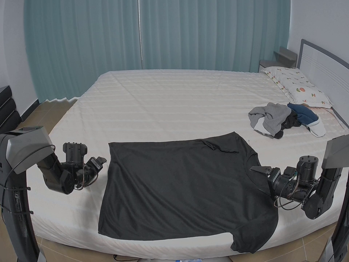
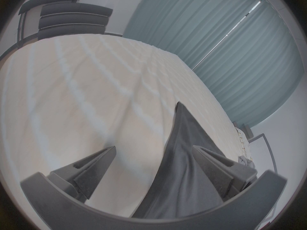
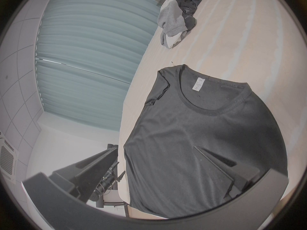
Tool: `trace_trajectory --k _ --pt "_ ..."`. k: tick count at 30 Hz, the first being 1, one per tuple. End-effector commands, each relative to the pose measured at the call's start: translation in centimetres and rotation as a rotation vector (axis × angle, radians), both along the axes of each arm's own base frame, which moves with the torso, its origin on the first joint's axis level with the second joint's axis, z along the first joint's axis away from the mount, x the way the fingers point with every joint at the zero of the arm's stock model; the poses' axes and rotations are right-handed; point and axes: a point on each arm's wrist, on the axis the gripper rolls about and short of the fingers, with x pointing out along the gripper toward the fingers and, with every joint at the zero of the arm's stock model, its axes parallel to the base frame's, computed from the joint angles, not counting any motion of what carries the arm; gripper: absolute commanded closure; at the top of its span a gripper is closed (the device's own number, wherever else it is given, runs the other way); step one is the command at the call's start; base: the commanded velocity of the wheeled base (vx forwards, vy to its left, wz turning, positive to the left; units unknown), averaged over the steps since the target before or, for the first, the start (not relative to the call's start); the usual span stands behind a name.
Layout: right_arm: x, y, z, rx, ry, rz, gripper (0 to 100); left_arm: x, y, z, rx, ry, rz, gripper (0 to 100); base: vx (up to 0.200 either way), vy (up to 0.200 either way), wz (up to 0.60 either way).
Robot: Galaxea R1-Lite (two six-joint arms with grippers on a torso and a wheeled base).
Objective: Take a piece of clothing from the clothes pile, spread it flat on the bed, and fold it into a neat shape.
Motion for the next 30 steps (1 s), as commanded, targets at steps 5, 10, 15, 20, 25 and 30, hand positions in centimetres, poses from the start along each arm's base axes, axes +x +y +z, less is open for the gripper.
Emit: trace_trajectory --k 5,10,15,20,25,30 --pt "-0.1 0.2 -0.5 -0.006 0.018 0.008 0 -10.2 -2.8 1.1 -0.059 0.059 -0.093 0 -0.12 0.0 0.0" --pt "-0.1 0.1 -0.5 -0.006 0.016 0.007 0 -12.6 -3.8 0.6 -0.079 0.112 -0.12 0 0.0 0.0 0.0" --pt "-0.1 0.1 -0.4 -0.006 0.015 0.005 0 -13.5 -3.7 0.7 -0.114 0.086 -0.105 0 0.0 0.0 0.0" --pt "-0.1 0.2 -0.4 -0.006 0.015 0.008 0 -13.5 -3.9 0.9 -0.149 0.065 -0.092 0 0.0 0.0 0.0" --pt "-0.1 0.2 -0.3 -0.006 0.01 0.007 0 -13.8 -4.1 1.0 -0.147 0.065 -0.103 0 0.0 -0.16 0.0" --pt "-0.1 0.1 0.0 -0.005 -0.002 0.004 0 -14.1 -4.1 1.0 -0.146 0.068 -0.104 0 0.0 -0.2 0.0"
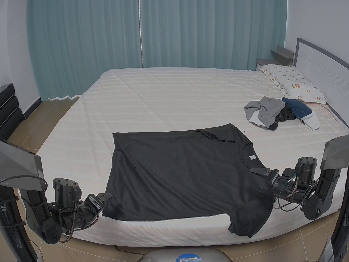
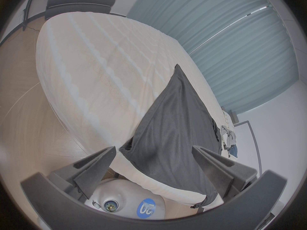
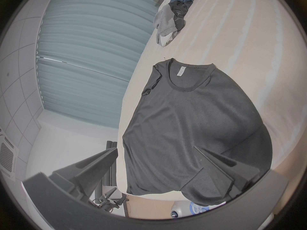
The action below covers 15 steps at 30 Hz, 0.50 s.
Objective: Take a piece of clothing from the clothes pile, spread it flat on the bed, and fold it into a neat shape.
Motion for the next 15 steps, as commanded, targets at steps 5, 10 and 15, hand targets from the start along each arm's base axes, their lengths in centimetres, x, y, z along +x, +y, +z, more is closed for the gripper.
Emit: trace_trajectory --k 5,10,15 --pt "-0.1 -0.1 0.8 0.003 -0.025 -0.004 0 -0.6 -0.1 0.5 0.0 -0.006 -0.012 0 0.0 -0.2 0.0" --pt "-0.1 -0.2 0.8 0.0 -0.029 -0.01 0 -1.5 0.0 1.3 0.008 -0.029 -0.017 0 0.0 -0.04 0.0" --pt "-0.1 0.0 0.9 0.0 -0.031 -0.004 0 -2.8 0.7 1.0 0.045 0.025 -0.011 0 0.0 0.0 0.0"
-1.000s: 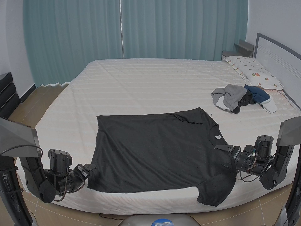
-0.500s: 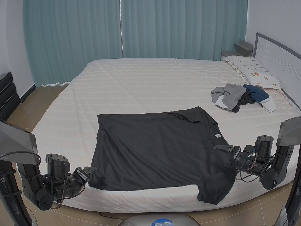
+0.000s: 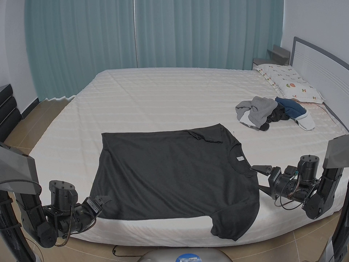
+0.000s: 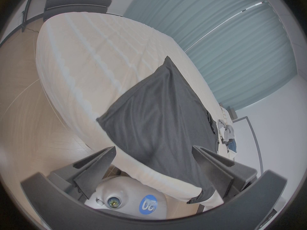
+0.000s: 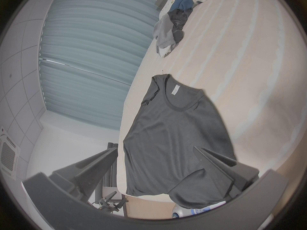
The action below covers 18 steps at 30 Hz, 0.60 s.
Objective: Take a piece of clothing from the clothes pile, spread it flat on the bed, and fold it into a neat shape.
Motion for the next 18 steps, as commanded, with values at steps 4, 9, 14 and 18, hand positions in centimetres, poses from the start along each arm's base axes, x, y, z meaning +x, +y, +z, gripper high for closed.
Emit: trace_trajectory --k 4,9,14,18 --pt "-0.4 0.1 0.1 -0.002 0.005 0.003 0 -0.8 1.3 0.2 0.016 0.025 0.052 0 0.0 0.0 0.0" --pt "-0.4 0.1 0.1 -0.002 0.004 0.005 0 -1.7 1.5 -0.5 0.054 0.13 0.067 0 0.0 0.0 0.0" --pt "-0.6 0.5 0.1 -0.001 0.006 0.023 0 -1.7 1.7 -0.6 0.055 0.136 0.079 0 0.0 0.0 0.0" --pt "-0.6 0.6 0.1 -0.003 0.007 0.025 0 -1.2 2.1 -1.4 0.048 0.144 0.105 0 0.0 0.0 0.0"
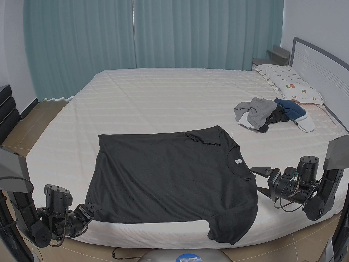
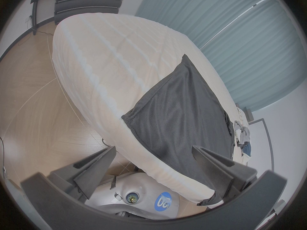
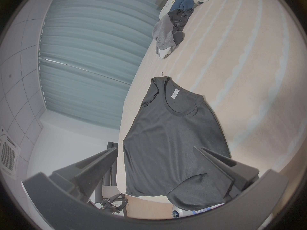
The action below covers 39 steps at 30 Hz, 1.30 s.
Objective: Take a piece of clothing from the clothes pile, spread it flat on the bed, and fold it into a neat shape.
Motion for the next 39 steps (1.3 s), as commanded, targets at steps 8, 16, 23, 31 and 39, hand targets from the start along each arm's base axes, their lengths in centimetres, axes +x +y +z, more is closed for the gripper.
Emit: trace_trajectory --k 8,16,23,31,39 --pt "0.0 0.1 0.0 -0.001 -0.001 0.004 0 1.6 1.3 -3.4 0.009 0.01 0.066 0 0.0 0.0 0.0" --pt "0.1 0.1 -0.1 -0.002 -0.002 0.005 0 1.7 1.5 -3.7 0.019 0.009 0.059 0 0.0 0.0 0.0" --pt "0.0 0.1 0.1 -0.001 -0.005 0.006 0 2.3 2.1 -3.6 0.007 -0.045 0.089 0 0.0 0.0 0.0" --pt "-0.2 0.2 0.3 -0.018 -0.02 0.015 0 2.4 2.1 -4.2 0.025 -0.042 0.076 100 0.0 0.0 0.0" --pt "-0.4 0.0 0.5 -0.04 -0.032 0.019 0 2.3 2.7 -4.3 0.033 -0.033 0.105 100 0.0 0.0 0.0"
